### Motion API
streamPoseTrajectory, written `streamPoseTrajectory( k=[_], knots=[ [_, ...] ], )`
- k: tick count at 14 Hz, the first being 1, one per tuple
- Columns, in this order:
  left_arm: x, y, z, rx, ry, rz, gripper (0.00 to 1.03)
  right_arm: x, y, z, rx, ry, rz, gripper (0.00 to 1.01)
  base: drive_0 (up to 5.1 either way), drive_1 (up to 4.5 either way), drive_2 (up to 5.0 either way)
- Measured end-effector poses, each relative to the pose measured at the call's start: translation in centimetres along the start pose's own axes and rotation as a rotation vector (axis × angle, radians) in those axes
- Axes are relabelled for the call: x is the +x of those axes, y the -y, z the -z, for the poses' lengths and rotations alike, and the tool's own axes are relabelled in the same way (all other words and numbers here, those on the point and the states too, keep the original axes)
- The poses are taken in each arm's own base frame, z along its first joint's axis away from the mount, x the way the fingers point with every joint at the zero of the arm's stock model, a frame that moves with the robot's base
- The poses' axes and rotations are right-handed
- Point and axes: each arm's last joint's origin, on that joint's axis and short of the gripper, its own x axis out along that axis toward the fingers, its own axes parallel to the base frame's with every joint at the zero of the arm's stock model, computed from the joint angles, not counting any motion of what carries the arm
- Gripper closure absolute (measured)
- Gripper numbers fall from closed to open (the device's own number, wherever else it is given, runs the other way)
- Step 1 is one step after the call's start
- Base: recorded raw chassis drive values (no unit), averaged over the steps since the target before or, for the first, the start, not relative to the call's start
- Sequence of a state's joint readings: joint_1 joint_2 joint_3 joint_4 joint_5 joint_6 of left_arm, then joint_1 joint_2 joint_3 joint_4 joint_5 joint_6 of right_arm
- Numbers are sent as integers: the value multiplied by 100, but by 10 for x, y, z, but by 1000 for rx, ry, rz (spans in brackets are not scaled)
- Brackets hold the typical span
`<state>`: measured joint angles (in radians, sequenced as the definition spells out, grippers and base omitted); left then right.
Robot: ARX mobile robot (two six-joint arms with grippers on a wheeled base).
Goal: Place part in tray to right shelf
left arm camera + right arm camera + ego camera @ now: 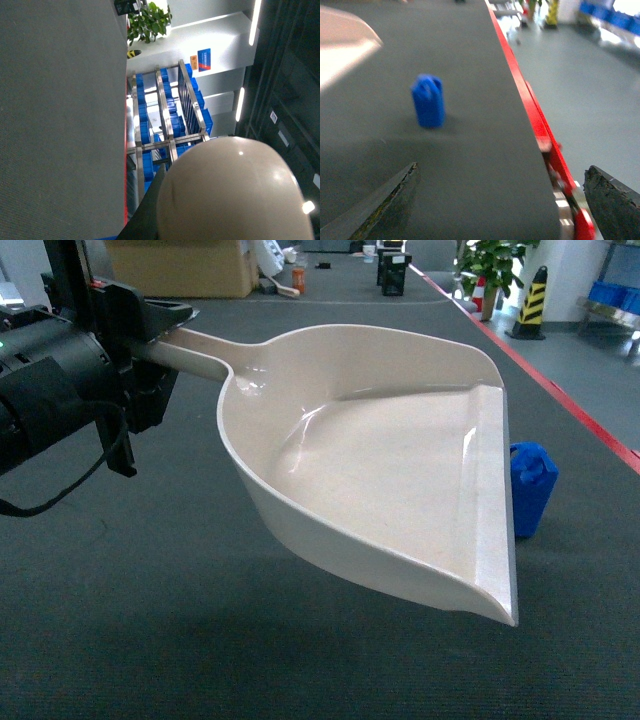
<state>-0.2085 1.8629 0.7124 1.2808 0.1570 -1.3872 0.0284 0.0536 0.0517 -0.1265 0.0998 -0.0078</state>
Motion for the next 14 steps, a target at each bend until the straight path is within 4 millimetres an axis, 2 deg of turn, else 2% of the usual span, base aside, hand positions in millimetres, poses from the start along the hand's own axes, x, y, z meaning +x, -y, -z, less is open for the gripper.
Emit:
streamPoseTrajectory(
  k=[1, 2, 3, 4, 6, 9, 12, 14],
  knots=[
    [0, 0, -1, 0, 5, -1, 87, 9, 3, -2, -27, -118, 80, 3, 0, 0, 0],
    [0, 1, 0, 0, 2, 2, 87, 23, 13, -6, -18, -148, 134, 3, 0, 0, 0],
    [0, 0, 0, 1, 2, 0, 87, 56, 32, -18, -12, -139, 98, 3, 0, 0, 0],
    [0, 0, 0, 1, 3, 0, 88, 124, 44, -26, -10, -228, -117, 3, 0, 0, 0],
    [0, 0, 0, 1, 3, 0, 88, 172, 36, -12, -31, -360, -311, 3, 0, 0, 0],
    [0, 0, 0, 1, 3, 0, 88, 224, 28, -8, -118, -392, -411, 3, 0, 0, 0],
    [0, 0, 0, 1, 4, 0, 88, 255, 25, -5, -136, -408, -472, 3, 0, 0, 0],
    [0, 0, 0, 1, 3, 0, 88, 275, 15, -1, -157, -424, -557, 3, 0, 0, 0]
  ],
)
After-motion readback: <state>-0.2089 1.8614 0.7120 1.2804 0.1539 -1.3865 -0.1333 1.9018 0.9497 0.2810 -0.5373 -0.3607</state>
